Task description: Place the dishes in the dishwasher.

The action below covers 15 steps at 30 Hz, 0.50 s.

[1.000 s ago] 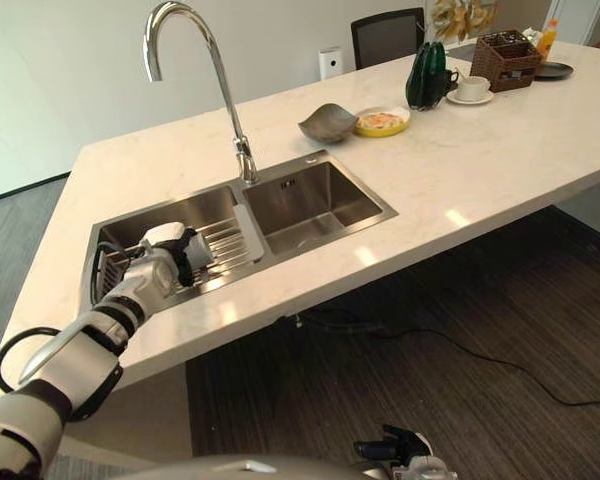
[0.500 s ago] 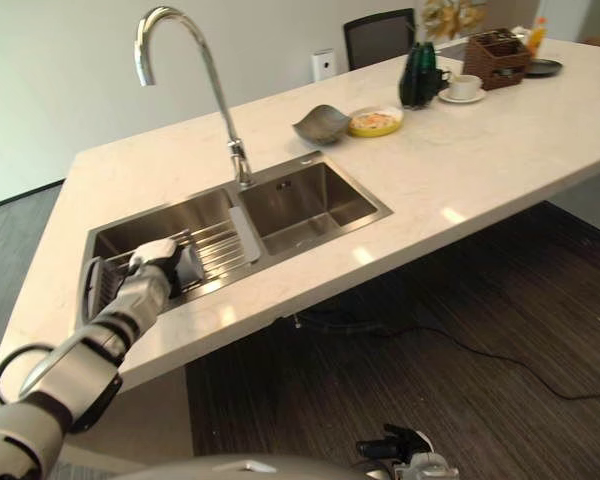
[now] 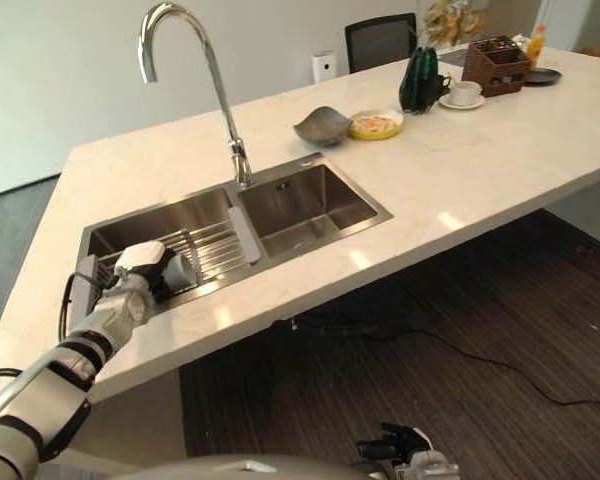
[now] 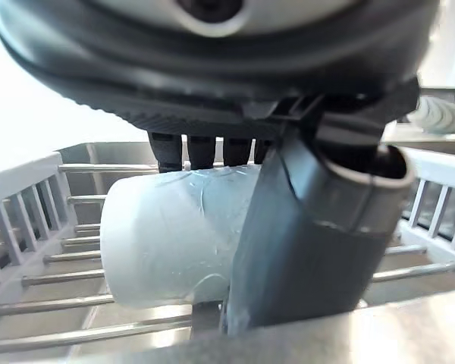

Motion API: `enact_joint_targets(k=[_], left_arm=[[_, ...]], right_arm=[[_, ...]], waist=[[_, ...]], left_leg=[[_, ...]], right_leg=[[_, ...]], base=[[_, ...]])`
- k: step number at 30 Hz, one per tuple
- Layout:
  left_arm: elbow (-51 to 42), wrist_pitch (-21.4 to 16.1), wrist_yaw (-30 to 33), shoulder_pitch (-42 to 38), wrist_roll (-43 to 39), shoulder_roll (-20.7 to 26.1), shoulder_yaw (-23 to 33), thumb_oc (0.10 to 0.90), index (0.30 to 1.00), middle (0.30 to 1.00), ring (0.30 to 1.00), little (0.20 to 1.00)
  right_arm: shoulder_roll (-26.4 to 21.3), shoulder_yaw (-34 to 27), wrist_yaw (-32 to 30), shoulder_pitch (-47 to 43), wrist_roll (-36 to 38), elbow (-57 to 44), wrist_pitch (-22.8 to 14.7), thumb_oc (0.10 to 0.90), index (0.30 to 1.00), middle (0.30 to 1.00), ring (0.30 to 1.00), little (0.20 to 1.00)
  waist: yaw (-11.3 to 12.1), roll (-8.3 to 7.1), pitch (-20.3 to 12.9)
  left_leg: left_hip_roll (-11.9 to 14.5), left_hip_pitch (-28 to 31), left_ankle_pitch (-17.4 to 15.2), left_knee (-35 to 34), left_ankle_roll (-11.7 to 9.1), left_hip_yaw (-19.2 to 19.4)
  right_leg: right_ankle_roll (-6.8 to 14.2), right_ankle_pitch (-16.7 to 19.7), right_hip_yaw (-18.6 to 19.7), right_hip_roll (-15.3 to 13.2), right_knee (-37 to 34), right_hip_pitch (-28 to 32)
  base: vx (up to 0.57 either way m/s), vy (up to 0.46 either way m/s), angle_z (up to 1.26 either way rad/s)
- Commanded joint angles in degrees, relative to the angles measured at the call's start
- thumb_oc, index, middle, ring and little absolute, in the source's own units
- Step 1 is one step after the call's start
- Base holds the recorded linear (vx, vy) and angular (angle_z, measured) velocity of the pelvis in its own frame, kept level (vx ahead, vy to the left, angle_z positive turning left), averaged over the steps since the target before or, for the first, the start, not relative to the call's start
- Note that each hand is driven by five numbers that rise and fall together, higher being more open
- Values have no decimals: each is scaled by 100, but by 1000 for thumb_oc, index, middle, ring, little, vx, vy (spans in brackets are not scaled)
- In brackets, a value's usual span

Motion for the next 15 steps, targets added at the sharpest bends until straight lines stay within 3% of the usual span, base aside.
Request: enact_joint_targets(k=[1, 6, 7, 15], left_arm=[[-845, -335, 765, -79, -132, 243, 255, 400, 300, 300, 300, 300], [-1800, -409, 1365, -472, -215, 286, 446, 400, 300, 300, 300, 300], [-2387, -378, 1569, -711, -448, 232, 755, 400, 300, 300, 300, 300], [-4444, -516, 1403, -948, -948, -4, 1207, 400, 300, 300, 300, 300]], right_arm=[[130, 146, -80, -30, 50, 253, -1, 800, 900, 900, 900, 900], [199, 258, -64, 28, 58, 312, -11, 800, 900, 900, 900, 900], [252, 292, -121, 83, 96, 251, -47, 800, 900, 900, 900, 900], [283, 343, -251, 23, 142, 220, -56, 800, 900, 900, 900, 900]], waist=[[-8, -359, 241], [58, -437, 226], [87, -468, 201], [226, -503, 168]], left_leg=[[244, 392, -337, 44, -290, -450], [275, 367, -319, 44, -311, -528], [295, 360, -324, 44, -320, -567], [300, 331, -340, 44, -311, -673]], right_leg=[[346, 697, -535, -289, -957, 283], [335, 661, -657, -288, -957, 354], [327, 645, -711, -298, -957, 385], [290, 602, -856, -303, -957, 468]], base=[[-26, -9, 18], [-12, -5, 31], [-7, 1, 12], [0, 5, 6]])
